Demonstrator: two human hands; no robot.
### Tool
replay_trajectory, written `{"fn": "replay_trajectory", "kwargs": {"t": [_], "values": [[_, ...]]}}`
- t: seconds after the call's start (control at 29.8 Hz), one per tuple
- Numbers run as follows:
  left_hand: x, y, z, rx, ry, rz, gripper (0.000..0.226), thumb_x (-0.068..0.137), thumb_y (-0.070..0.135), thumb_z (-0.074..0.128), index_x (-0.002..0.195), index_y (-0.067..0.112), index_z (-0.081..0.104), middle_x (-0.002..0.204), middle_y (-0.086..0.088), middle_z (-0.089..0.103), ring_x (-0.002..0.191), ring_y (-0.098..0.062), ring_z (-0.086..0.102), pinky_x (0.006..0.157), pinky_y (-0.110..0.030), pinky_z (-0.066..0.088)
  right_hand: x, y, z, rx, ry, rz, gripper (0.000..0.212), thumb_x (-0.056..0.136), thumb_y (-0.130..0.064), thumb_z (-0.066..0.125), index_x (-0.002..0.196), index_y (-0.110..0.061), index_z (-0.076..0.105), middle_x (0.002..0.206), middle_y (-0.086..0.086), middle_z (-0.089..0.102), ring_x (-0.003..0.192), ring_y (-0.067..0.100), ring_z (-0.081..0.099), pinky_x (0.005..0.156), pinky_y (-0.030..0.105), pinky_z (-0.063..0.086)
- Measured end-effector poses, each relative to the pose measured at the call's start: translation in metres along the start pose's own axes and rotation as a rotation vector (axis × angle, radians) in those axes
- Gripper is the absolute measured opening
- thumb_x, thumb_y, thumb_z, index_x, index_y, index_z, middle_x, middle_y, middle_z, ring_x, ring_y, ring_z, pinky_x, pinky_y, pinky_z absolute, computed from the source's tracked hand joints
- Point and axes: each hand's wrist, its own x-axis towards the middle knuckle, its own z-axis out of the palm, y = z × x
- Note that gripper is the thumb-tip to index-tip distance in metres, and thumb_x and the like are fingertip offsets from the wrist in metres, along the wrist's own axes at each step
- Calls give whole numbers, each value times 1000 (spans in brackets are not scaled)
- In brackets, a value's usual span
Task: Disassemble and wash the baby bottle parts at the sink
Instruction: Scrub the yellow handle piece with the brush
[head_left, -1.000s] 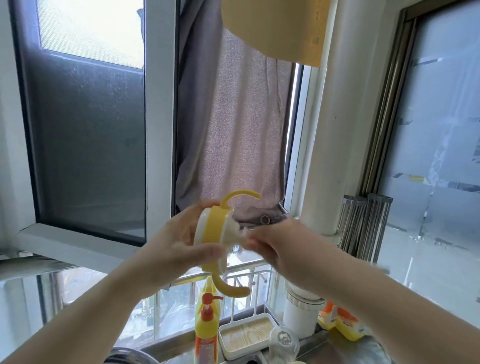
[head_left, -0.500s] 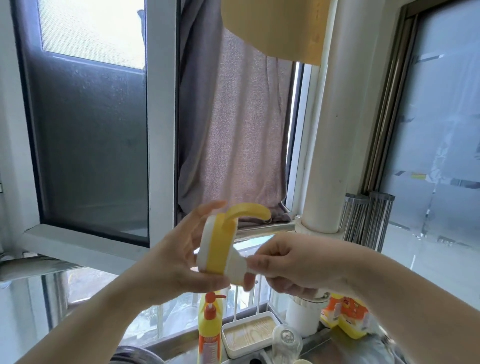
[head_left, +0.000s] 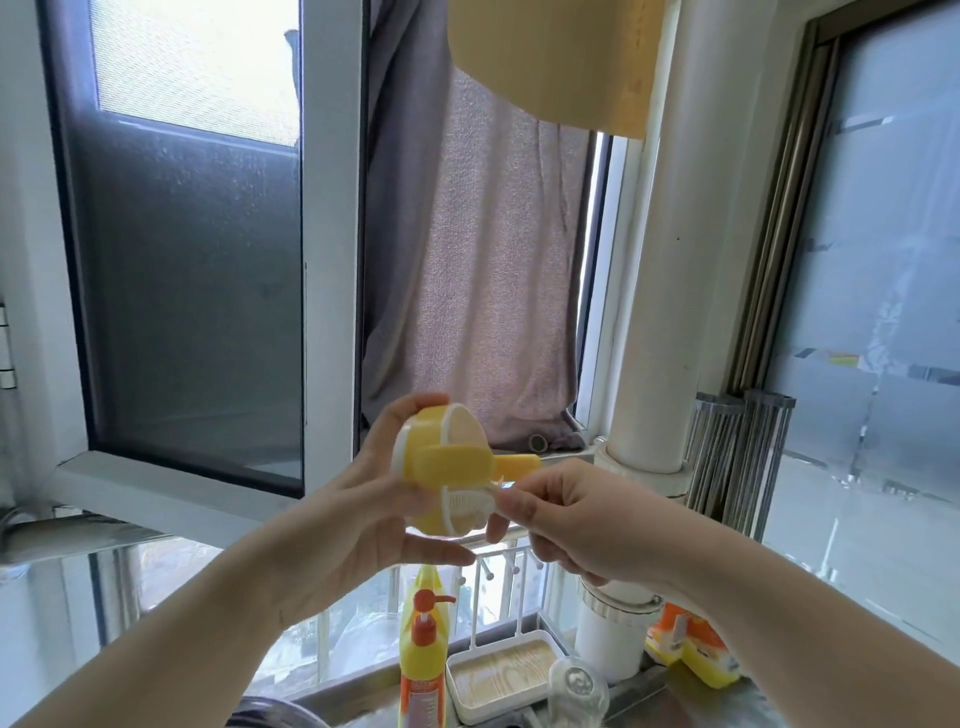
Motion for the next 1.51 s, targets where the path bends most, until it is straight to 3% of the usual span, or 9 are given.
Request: {"fn": "replay_trajectory", "kwargs": {"t": [0.2,0.4,0.5,0.71,0.87,0.97,1.21,1.31,1.51], "values": [[5,-6,-1,96,132,74,50,62,11,73,98,45,63,97,-4,64,84,-35,69,62,-39,57,0,0,1,-285,114,-103,36,94,-47,40,91,-24,67,47,-13,46,41,1,38,46,16,34],[6,-7,-4,182,125,20,68,43,31,89,104,42,63,109,-9,57,87,-31,67,68,-44,57,3,9,-7,-1193,671,-476,40,92,-34,31,80,-21,66,52,-7,50,37,12,45,38,20,34],[3,-5,-5,226,111,80,81,31,42,92,106,40,62,102,-8,59,81,-27,68,66,-40,57,7,7,4,-925,501,-427,40,97,-44,32,88,-22,64,59,-7,54,46,12,51,47,26,48],[0,-7,-8,335,62,196,81,34,47,91,108,40,59,83,7,63,73,-16,66,59,-26,54,-5,-6,6,192,-202,107,38,96,-44,40,84,-21,68,51,-6,32,43,8,25,40,18,22],[7,-6,-9,338,140,159,86,32,57,88,111,43,57,96,1,62,84,-23,66,69,-38,55,5,-2,-6,-928,444,-304,48,92,-50,28,86,-21,66,63,-6,58,48,9,50,47,20,39],[8,-1,-9,349,128,161,73,40,40,86,107,44,59,92,6,64,84,-21,67,69,-39,56,8,4,-3,-1075,701,-466,43,93,-42,33,76,-20,67,51,-7,55,35,9,45,37,18,33],[0,-11,-12,467,113,193,75,47,31,83,112,48,50,89,19,62,81,-10,67,65,-25,55,-1,2,8,-60,-42,-50,32,97,-41,43,84,-26,67,50,-11,43,42,6,35,42,18,32],[4,-13,-20,558,109,104,88,44,44,91,116,56,43,104,24,58,99,-7,63,81,-36,57,-1,-3,9,252,-57,78,35,97,-40,43,78,-24,68,50,-6,32,40,6,24,37,16,20],[0,-12,-13,580,73,3,102,61,-10,81,112,64,32,114,14,46,89,-13,67,74,-39,58,-2,4,13,113,-64,78,34,96,-40,45,96,-12,65,48,-10,41,39,5,30,39,17,26]]}}
